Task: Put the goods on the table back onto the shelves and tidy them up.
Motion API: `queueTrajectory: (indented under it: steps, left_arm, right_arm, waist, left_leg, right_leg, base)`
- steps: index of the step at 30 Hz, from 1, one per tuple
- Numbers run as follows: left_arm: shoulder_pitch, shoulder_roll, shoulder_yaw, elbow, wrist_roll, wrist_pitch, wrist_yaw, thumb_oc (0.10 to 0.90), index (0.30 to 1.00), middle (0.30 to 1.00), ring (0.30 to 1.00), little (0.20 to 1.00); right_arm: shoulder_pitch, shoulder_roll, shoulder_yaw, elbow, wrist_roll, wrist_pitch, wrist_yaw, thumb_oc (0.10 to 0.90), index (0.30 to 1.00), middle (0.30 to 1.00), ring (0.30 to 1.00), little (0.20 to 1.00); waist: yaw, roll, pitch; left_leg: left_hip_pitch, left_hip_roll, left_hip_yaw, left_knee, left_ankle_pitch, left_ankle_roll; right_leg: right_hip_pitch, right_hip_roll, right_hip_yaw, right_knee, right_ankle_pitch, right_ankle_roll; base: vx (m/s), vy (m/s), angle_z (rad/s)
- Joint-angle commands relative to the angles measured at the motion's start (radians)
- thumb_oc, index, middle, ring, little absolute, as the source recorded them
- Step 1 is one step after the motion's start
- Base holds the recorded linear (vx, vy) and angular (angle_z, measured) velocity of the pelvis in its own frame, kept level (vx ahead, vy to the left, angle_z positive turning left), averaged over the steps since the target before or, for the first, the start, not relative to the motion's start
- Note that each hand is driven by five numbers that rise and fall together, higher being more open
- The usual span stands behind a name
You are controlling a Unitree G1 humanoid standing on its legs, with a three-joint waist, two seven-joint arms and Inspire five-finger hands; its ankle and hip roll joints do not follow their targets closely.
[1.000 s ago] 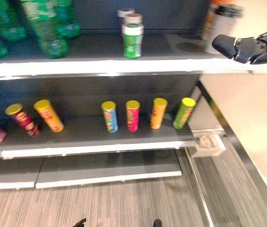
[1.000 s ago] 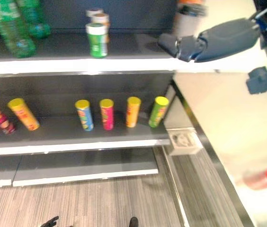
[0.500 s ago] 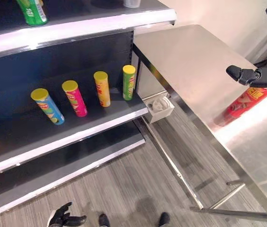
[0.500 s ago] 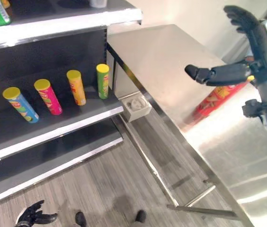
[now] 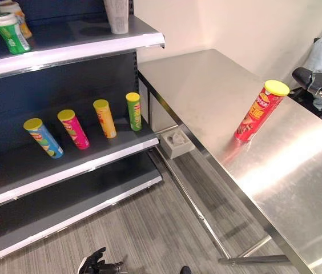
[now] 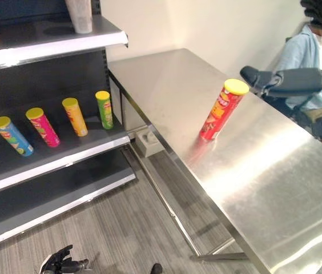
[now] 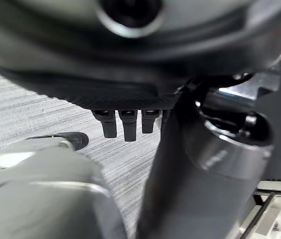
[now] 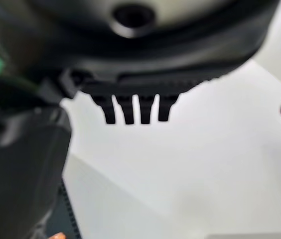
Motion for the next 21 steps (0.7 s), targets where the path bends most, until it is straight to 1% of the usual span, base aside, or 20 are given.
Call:
queueTrajectory:
  steps: [1, 2, 4, 8, 11, 14, 18, 21]
  left_arm:
    - [-0.022, 0.071, -0.017, -0.017, 0.001, -0.019, -0.009, 0.8, 0.9, 0.9, 0.9, 0.9]
    - [-0.026, 0.067, -0.022, -0.009, 0.004, -0.018, -0.008, 0.8, 0.9, 0.9, 0.9, 0.9]
    - [-0.03, 0.065, -0.031, 0.007, 0.028, -0.018, -0.009, 0.8, 0.9, 0.9, 0.9, 0.9]
    - [-0.039, 0.07, -0.034, 0.019, 0.035, -0.018, -0.005, 0.8, 0.9, 0.9, 0.9, 0.9]
    - [-0.047, 0.068, -0.036, 0.03, 0.037, -0.017, 0.0, 0.8, 0.9, 0.9, 0.9, 0.9]
    - [-0.045, 0.065, -0.044, 0.033, 0.056, -0.014, -0.003, 0.8, 0.9, 0.9, 0.9, 0.9]
    - [-0.047, 0.061, -0.053, 0.046, 0.071, -0.009, -0.005, 0.8, 0.9, 0.9, 0.9, 0.9]
    - [-0.045, 0.062, -0.058, 0.045, 0.065, -0.005, -0.005, 0.8, 0.9, 0.9, 0.9, 0.9]
  right_arm:
    - [-0.12, -0.073, 0.0, 0.0, 0.002, -0.043, -0.048, 0.8, 0.9, 0.9, 0.9, 0.9]
    - [-0.137, -0.058, 0.015, 0.008, -0.002, -0.045, -0.049, 0.8, 0.9, 0.9, 0.9, 0.9]
    - [-0.148, -0.024, 0.03, 0.029, -0.012, -0.041, -0.057, 0.8, 0.9, 0.9, 0.9, 0.9]
    - [-0.191, 0.018, 0.083, 0.042, -0.022, -0.038, -0.059, 0.8, 0.9, 0.9, 0.9, 0.9]
    - [-0.202, 0.044, 0.108, 0.054, -0.054, -0.025, -0.069, 0.8, 0.9, 0.9, 0.9, 0.9]
    - [-0.184, 0.056, 0.092, 0.05, -0.1, -0.016, -0.093, 0.8, 0.9, 0.9, 0.9, 0.9]
    - [-0.161, 0.061, 0.083, 0.075, -0.127, 0.002, -0.104, 0.8, 0.9, 0.9, 0.9, 0.9]
    - [-0.151, 0.099, 0.087, 0.147, -0.107, 0.017, -0.109, 0.8, 0.9, 0.9, 0.9, 0.9]
  waist:
    - [0.061, -0.044, -0.029]
    - [0.059, -0.037, -0.035]
    - [0.043, -0.018, -0.063]
    - [0.035, -0.004, -0.075]
    - [0.026, -0.002, -0.083]
    - [0.019, -0.002, -0.088]
    - [0.018, -0.007, -0.089]
    - [0.024, -0.008, -0.086]
  left_leg:
    - [0.027, -0.074, -0.028, -0.114, -0.088, 0.06]
    - [0.039, -0.079, -0.05, -0.141, -0.083, 0.063]
    - [0.088, -0.086, -0.025, -0.183, -0.079, 0.069]
    - [0.131, -0.099, 0.02, -0.199, -0.09, 0.084]
    - [0.155, -0.107, 0.049, -0.207, -0.107, 0.099]
    - [0.161, -0.113, 0.066, -0.207, -0.119, 0.108]
    - [0.162, -0.12, 0.065, -0.207, -0.127, 0.114]
    - [0.154, -0.125, 0.055, -0.207, -0.129, 0.118]
  right_leg:
    - [0.005, 0.026, 0.062, 0.017, -0.042, 0.091]
    - [0.005, 0.031, 0.076, 0.017, -0.041, 0.092]
    - [0.016, 0.022, 0.089, 0.017, -0.041, 0.098]
    - [0.023, -0.002, 0.124, 0.018, -0.033, 0.108]
    - [0.017, -0.015, 0.152, 0.022, -0.023, 0.119]
    - [0.012, -0.026, 0.164, 0.022, -0.016, 0.128]
    - [0.007, -0.035, 0.161, 0.021, -0.013, 0.134]
    - [0.0, -0.041, 0.149, 0.017, -0.011, 0.139]
  base:
    - [0.08, 0.056, -0.31]
    - [0.11, 0.085, -0.6]
    - [0.22, 0.177, -0.84]
    - [0.13, 0.158, -0.36]
    - [0.11, 0.148, -0.32]
    - [0.07, 0.09, -0.23]
    - [0.06, 0.052, -0.05]
    - [0.05, 0.027, -0.02]
